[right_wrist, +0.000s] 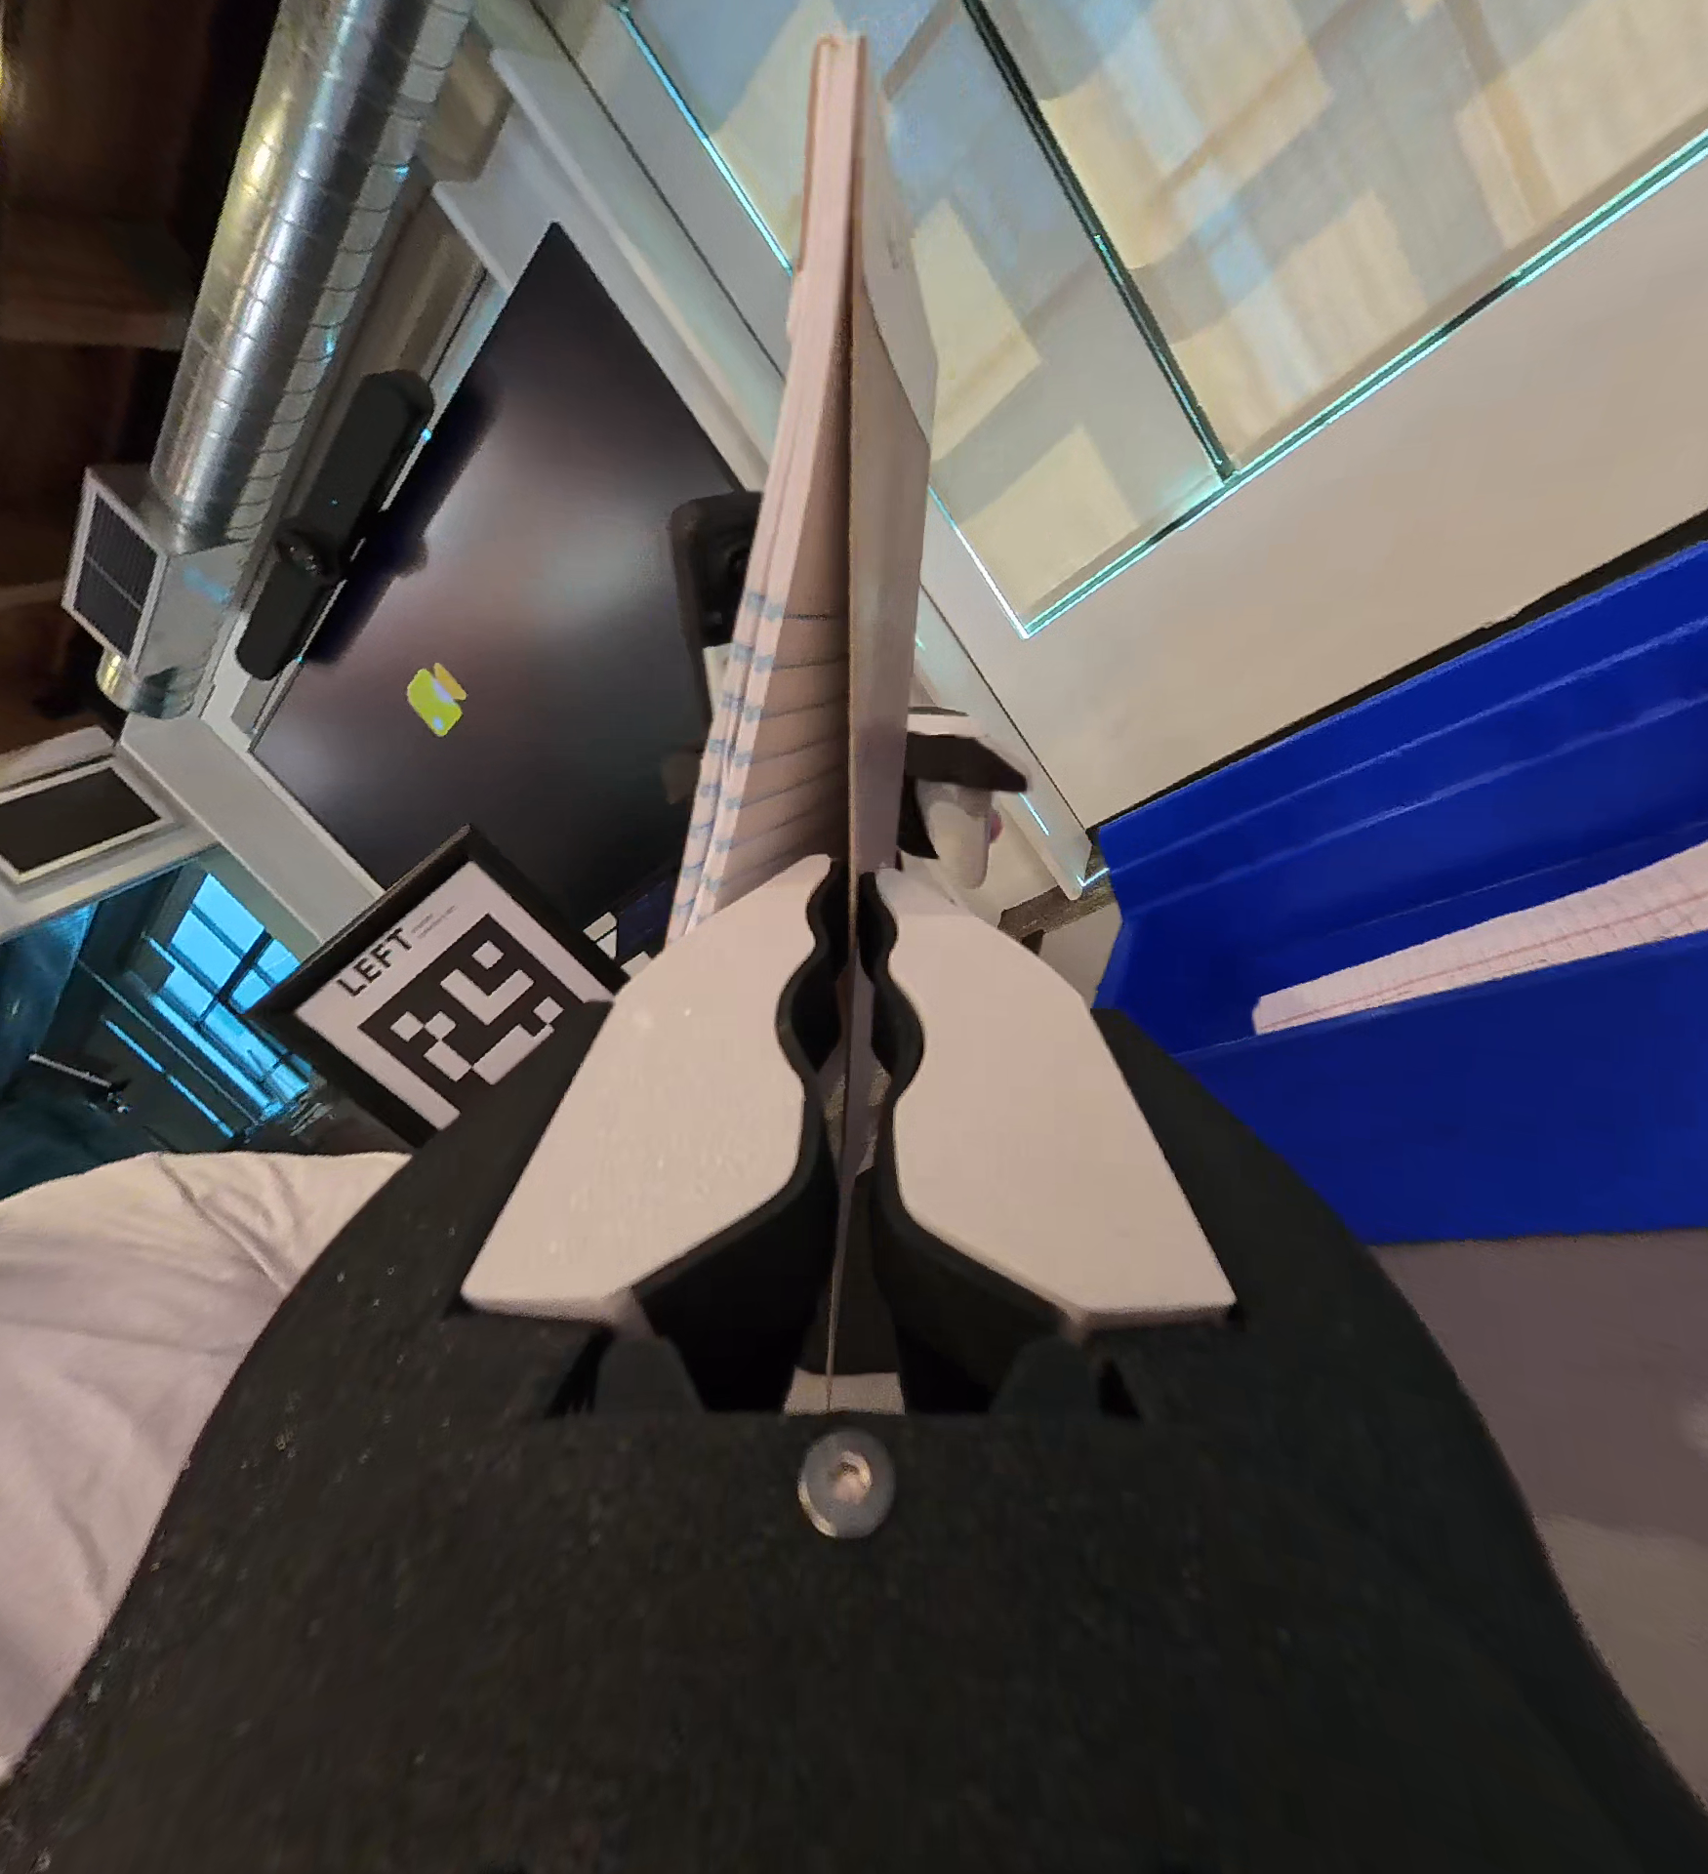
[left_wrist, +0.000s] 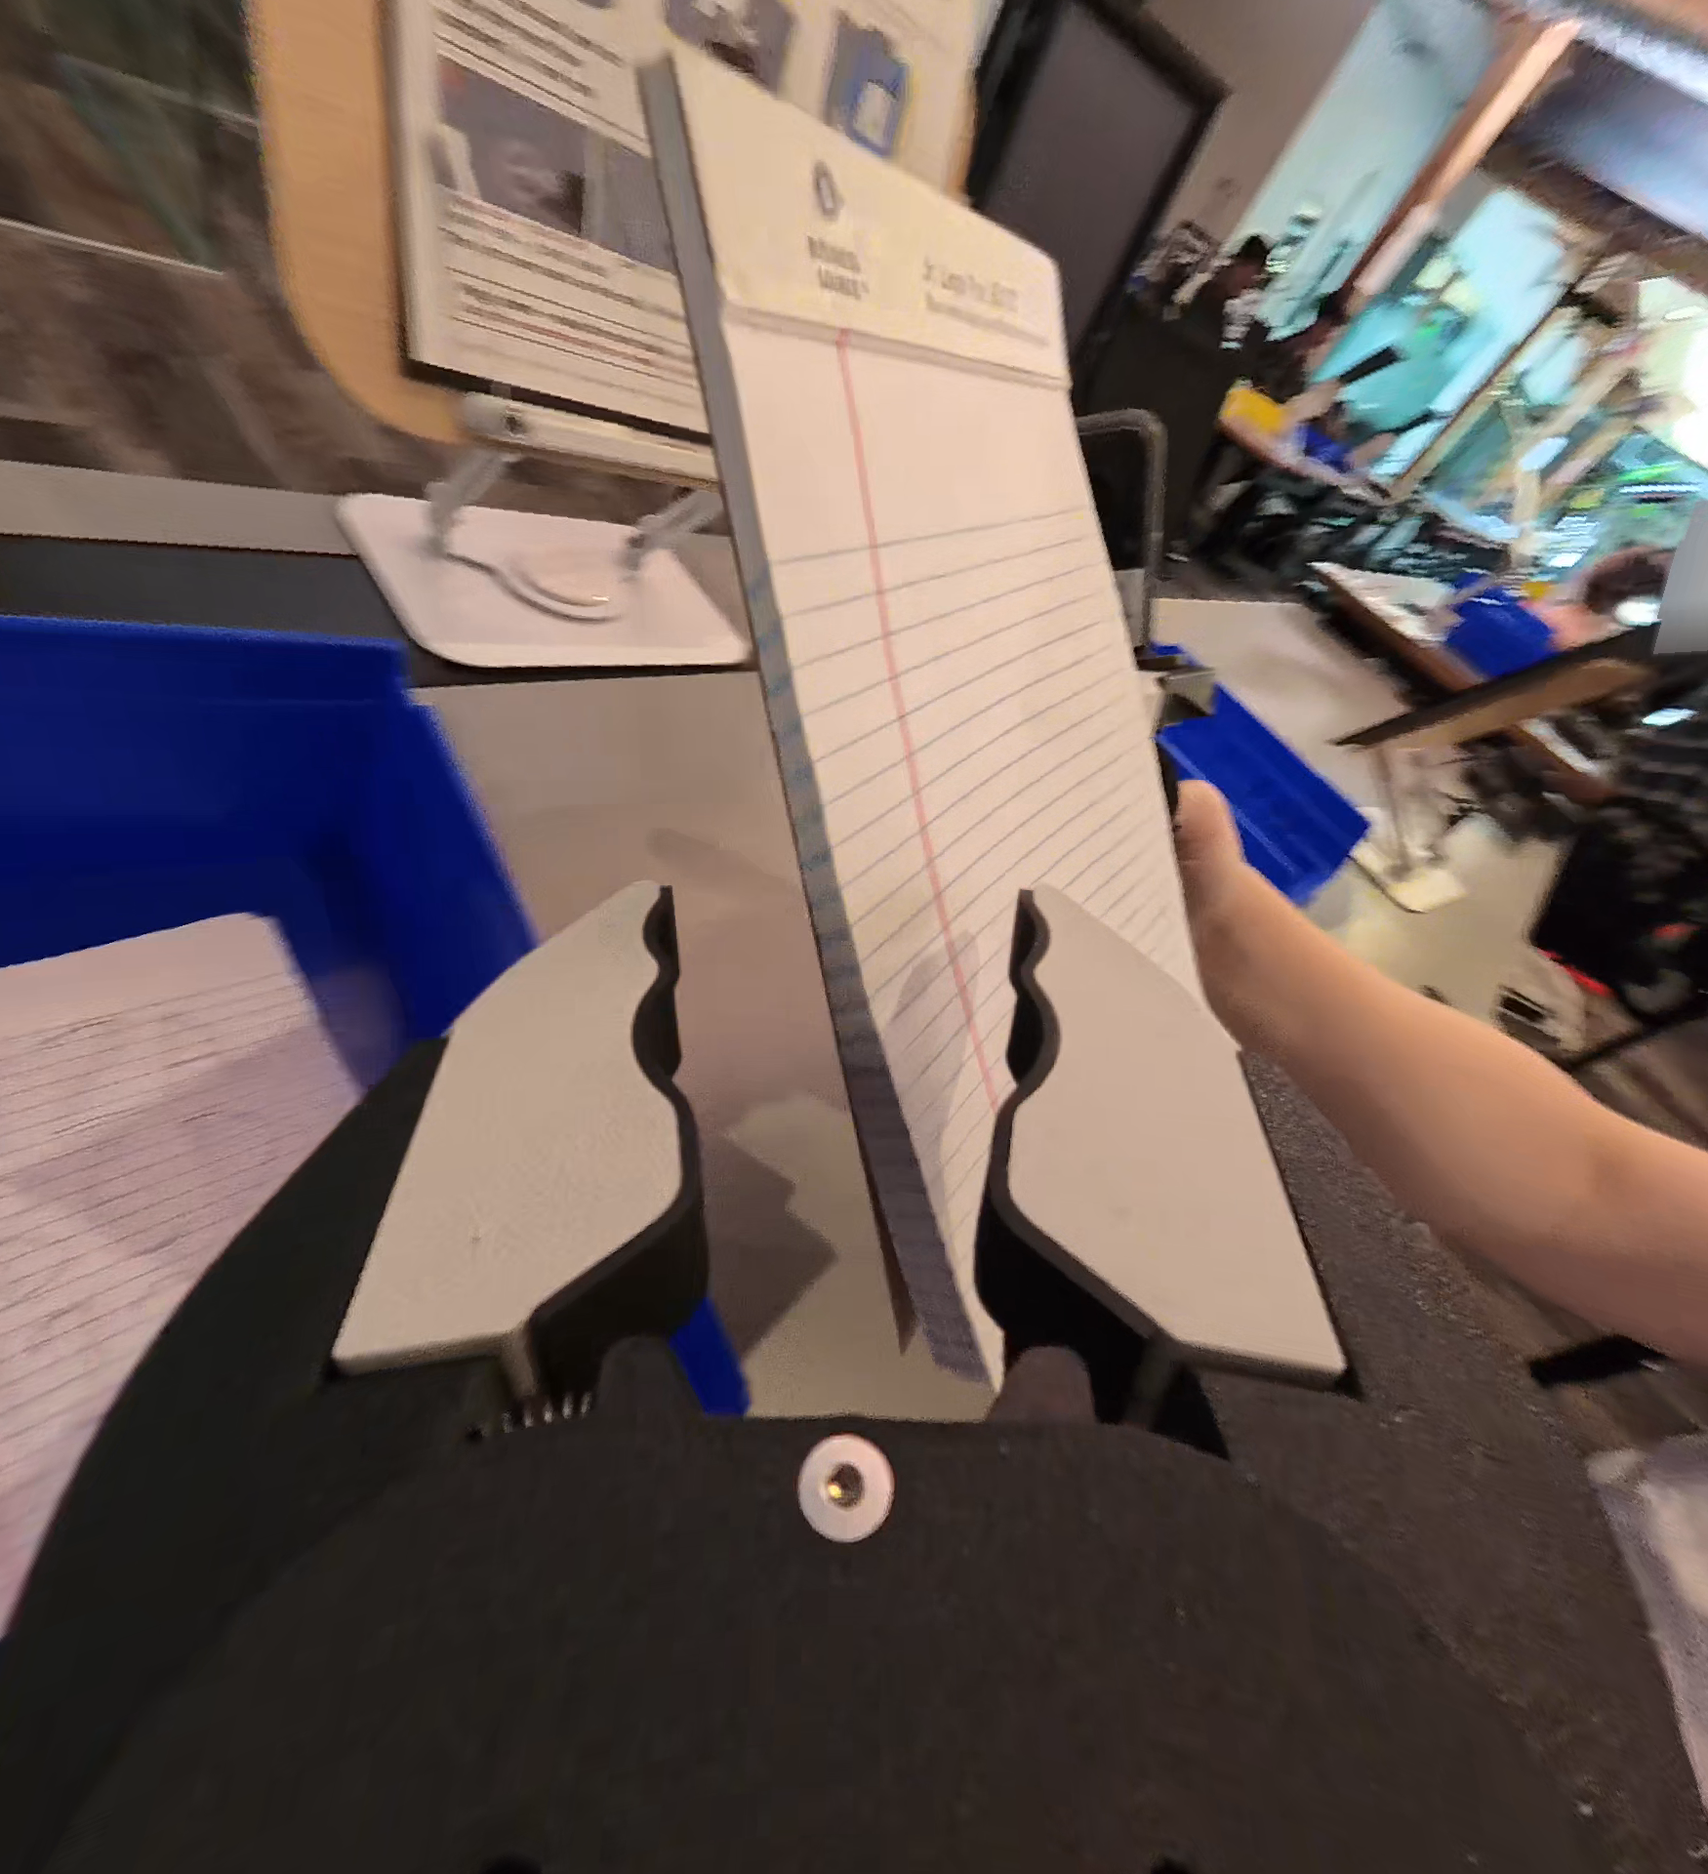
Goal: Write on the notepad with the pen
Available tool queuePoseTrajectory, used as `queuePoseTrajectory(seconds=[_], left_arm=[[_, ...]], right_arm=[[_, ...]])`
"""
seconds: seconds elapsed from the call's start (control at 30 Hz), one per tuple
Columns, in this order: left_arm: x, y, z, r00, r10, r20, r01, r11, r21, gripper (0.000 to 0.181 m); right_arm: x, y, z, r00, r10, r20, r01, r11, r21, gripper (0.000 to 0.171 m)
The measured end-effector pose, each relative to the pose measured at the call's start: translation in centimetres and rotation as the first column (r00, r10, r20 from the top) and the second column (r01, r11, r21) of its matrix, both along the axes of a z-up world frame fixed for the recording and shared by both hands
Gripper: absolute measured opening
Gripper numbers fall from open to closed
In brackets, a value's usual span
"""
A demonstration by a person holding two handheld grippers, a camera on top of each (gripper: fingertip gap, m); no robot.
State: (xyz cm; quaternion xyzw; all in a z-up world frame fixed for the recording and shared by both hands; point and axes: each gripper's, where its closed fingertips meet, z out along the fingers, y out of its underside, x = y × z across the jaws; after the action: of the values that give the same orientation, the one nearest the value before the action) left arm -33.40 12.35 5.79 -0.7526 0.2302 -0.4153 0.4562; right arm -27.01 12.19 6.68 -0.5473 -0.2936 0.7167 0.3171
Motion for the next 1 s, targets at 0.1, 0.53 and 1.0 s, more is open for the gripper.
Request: queuePoseTrajectory(seconds=[0.1, 0.53, 1.0], left_arm=[[2.6, -1.3, -0.1, 0.99, -0.136, 0.041, 0.136, 0.99, -0.018, 0.05], [6.8, -5.1, -0.1, 0.929, -0.365, 0.06, 0.366, 0.93, -0.014, 0.004], [10.0, -7.0, -0.8, 0.895, -0.445, 0.035, 0.446, 0.894, -0.043, 0.003]], right_arm=[[0.7, -0.7, 0.2, 1.0, 0.023, -0.021, -0.022, 1.0, 0.017, 0.001], [5.5, -1.4, -1.1, 0.997, 0.013, 0.078, -0.024, 0.99, 0.142, 0.029], [7.0, -2.6, 2.7, 0.989, -0.049, 0.137, 0.02, 0.98, 0.2, 0.041]])
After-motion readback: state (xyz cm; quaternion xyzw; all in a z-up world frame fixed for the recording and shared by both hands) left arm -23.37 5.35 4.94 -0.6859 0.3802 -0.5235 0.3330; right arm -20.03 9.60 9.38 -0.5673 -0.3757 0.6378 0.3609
